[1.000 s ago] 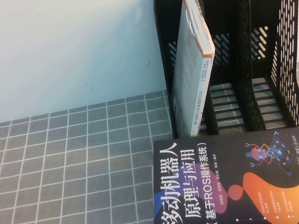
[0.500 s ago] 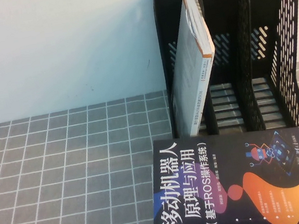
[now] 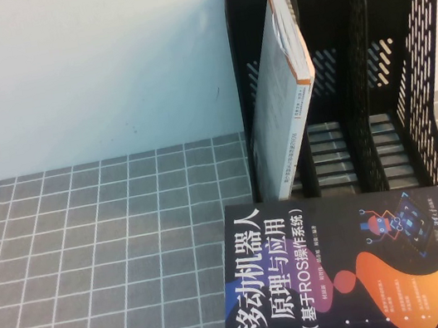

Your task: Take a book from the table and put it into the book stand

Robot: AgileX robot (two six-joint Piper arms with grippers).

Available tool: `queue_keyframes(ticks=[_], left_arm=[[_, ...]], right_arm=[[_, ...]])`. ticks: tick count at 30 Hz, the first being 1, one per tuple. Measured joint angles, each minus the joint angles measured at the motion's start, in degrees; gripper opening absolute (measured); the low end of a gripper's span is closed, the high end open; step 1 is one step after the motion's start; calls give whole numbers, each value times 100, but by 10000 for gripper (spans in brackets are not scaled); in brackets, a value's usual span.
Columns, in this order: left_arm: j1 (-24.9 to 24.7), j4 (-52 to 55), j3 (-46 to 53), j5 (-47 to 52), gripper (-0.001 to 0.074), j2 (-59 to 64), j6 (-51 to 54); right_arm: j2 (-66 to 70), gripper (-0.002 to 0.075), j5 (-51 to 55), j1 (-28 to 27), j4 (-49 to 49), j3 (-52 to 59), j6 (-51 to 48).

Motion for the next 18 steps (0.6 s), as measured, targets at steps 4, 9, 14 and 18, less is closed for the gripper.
queue_keyframes(ticks=[4,9,14,18], left_arm=[[0,-773,0,652,1,0,656],[0,-1209,-17,843,1,0,1163],[0,-1296,-23,866,1,0,1251],[0,-1296,-23,876,1,0,1254]], right_arm=[[0,-4,0,0,0,0,0],[0,-4,0,0,0,0,0],[0,-4,0,0,0,0,0],[0,-4,0,0,0,0,0]])
